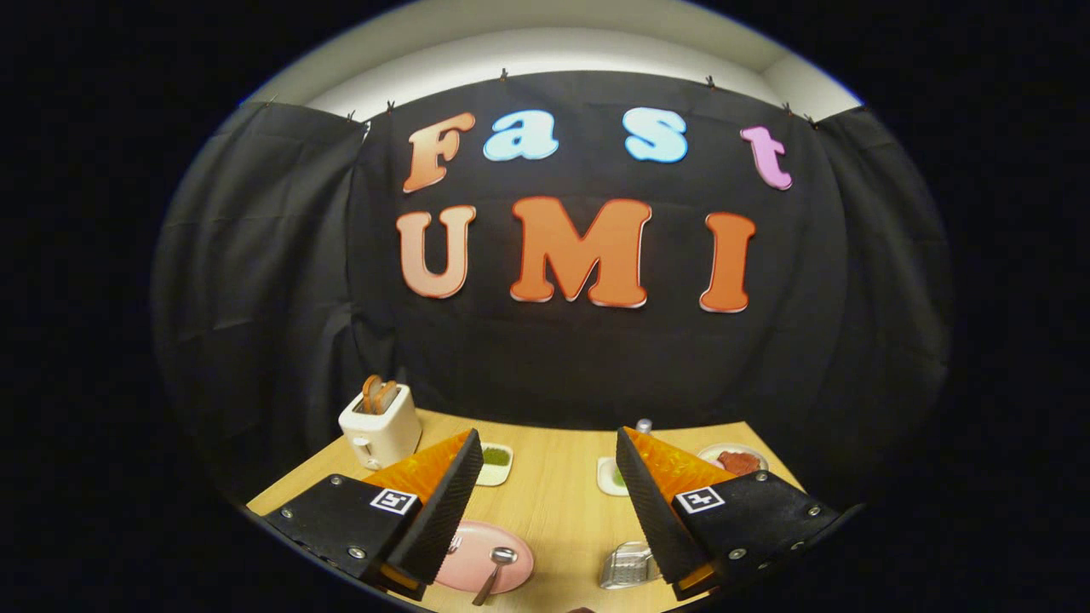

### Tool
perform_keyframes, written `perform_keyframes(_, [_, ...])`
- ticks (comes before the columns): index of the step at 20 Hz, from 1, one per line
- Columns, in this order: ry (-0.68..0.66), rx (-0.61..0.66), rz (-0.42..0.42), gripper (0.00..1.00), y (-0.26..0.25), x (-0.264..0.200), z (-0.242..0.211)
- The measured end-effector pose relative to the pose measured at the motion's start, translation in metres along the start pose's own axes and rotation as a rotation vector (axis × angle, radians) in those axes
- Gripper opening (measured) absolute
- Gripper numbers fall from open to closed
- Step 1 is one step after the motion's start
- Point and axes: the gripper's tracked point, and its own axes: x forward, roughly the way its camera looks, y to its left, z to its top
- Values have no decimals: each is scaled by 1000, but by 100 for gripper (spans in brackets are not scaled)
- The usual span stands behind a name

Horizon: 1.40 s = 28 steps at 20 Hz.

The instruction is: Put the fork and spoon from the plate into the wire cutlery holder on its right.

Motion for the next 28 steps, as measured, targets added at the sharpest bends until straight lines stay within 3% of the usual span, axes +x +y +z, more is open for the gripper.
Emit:
perform_keyframes(3, [156,21,57,95,26,11,-51])
perform_keyframes(11, [481,39,69,94,52,29,-169])
perform_keyframes(16, [618,15,59,91,62,32,-228])
perform_keyframes(22, [756,-1,45,74,68,35,-283])
perform_keyframes(28, [865,-35,21,46,65,36,-312])
